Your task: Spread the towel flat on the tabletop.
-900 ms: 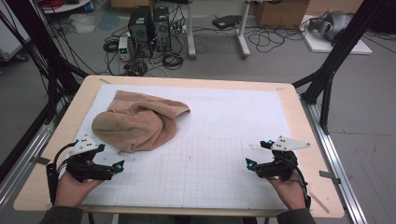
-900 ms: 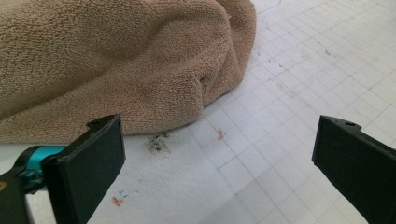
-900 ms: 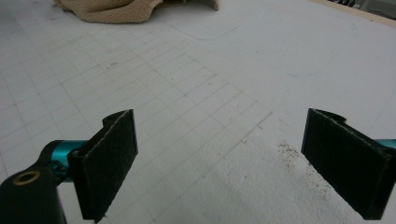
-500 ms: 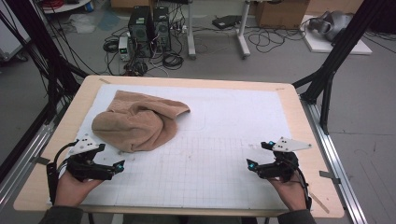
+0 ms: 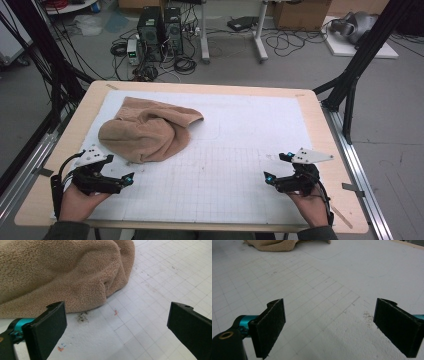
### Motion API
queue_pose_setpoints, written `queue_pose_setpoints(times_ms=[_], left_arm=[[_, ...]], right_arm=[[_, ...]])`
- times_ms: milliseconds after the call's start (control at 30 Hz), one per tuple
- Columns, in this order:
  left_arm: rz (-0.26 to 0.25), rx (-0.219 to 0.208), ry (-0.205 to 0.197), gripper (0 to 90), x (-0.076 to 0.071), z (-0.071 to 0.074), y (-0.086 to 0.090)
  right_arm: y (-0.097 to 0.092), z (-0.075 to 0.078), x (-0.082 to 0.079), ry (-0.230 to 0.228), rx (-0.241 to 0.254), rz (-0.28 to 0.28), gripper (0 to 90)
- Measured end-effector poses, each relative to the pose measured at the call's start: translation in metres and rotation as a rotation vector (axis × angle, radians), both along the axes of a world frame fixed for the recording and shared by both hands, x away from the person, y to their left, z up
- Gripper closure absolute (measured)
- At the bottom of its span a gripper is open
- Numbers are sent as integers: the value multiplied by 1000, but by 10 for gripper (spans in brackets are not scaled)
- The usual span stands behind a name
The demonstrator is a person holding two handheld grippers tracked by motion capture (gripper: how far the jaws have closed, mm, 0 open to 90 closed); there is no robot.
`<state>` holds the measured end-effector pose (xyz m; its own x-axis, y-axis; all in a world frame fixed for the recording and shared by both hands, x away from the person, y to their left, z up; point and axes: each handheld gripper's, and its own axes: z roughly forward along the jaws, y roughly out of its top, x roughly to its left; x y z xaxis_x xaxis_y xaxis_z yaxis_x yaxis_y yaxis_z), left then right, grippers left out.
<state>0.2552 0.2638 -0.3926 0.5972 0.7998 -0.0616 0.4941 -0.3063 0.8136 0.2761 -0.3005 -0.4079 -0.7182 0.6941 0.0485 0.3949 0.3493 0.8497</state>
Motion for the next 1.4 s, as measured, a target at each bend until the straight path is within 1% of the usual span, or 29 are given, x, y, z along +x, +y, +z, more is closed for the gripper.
queue_pose_setpoints(times_ms=[33, 133, 267, 433, 467, 500, 533, 567, 600, 667, 700, 733, 800, 833, 867, 900, 933, 967, 1000, 1067, 1100, 1133, 1167, 1200, 1233, 1267, 1300, 1367, 1400], left_arm=[[-2, -3, -1, 30, 1, 1, -1], [-3, -11, -7, 30, 3, 3, -2], [-12, -13, -14, 30, 13, 9, -5], [-28, -22, -35, 50, 33, 23, -12], [-37, -22, -37, 64, 38, 26, -13], [-47, -12, -37, 112, 43, 28, -15], [-40, 1, -43, 114, 51, 31, -16], [-40, 1, -43, 115, 51, 31, -16], [-30, 1, -52, 124, 55, 31, -16], [-18, 6, -54, 137, 66, 31, -16], [-9, 2, -50, 167, 71, 29, -17], [-8, 0, -40, 167, 77, 27, -17], [-18, -14, -2, 229, 87, 19, -19], [-17, -8, 14, 241, 92, 15, -21], [-24, 17, 43, 253, 99, 7, -25], [-24, 17, 43, 270, 99, 7, -25], [-19, 28, 53, 282, 103, 3, -27], [-7, 46, 55, 298, 107, -3, -30], [-7, 46, 55, 317, 107, -3, -30], [2, 82, 47, 359, 110, -8, -34], [13, 138, 53, 391, 112, -17, -37], [13, 138, 53, 422, 112, -17, -37], [13, 151, 104, 441, 115, -27, -38], [20, 141, 102, 463, 116, -31, -38], [20, 141, 102, 480, 116, -31, -38], [30, 119, 93, 480, 116, -33, -37], [38, 108, 95, 535, 116, -34, -36], [49, 106, 83, 609, 114, -36, -35], [49, 111, 84, 609, 114, -36, -35]], right_arm=[[0, 0, 0, -7, -2, 1, 98], [0, 0, 1, -1, 0, 2, 98], [3, 0, 1, -6, -7, 8, 98], [5, 0, 1, -6, -13, 13, 98], [5, 0, 1, -7, -12, 14, 98], [5, 2, 1, -12, -12, 17, 98], [5, 2, 1, -12, -15, 17, 98], [5, 2, 1, -12, -15, 17, 98], [5, 3, 2, -12, -16, 20, 98], [5, 4, 2, -13, -18, 21, 98], [6, 4, 2, -14, -18, 25, 98], [6, 4, 2, -14, -18, 25, 98], [8, 5, 3, -18, -17, 32, 98], [8, 5, 3, -23, -16, 35, 98], [9, 4, 3, -20, -17, 37, 98], [9, 4, 3, -20, -17, 37, 98], [10, 4, 3, -15, -18, 44, 98], [10, 3, 3, -14, -20, 46, 98], [10, 3, 3, -15, -23, 48, 98], [10, 2, 3, -13, -23, 50, 98], [10, 1, 3, -14, -23, 52, 98], [10, 1, 3, -15, -22, 49, 98], [9, 1, 2, -13, -19, 48, 98], [9, 0, 2, -15, -17, 47, 98], [8, 0, 2, -15, -16, 45, 98], [8, 0, 2, -15, -16, 45, 98], [8, -1, 0, -13, -12, 46, 98], [8, -3, 0, -12, -10, 46, 98], [8, -3, 0, -12, -10, 46, 98]])
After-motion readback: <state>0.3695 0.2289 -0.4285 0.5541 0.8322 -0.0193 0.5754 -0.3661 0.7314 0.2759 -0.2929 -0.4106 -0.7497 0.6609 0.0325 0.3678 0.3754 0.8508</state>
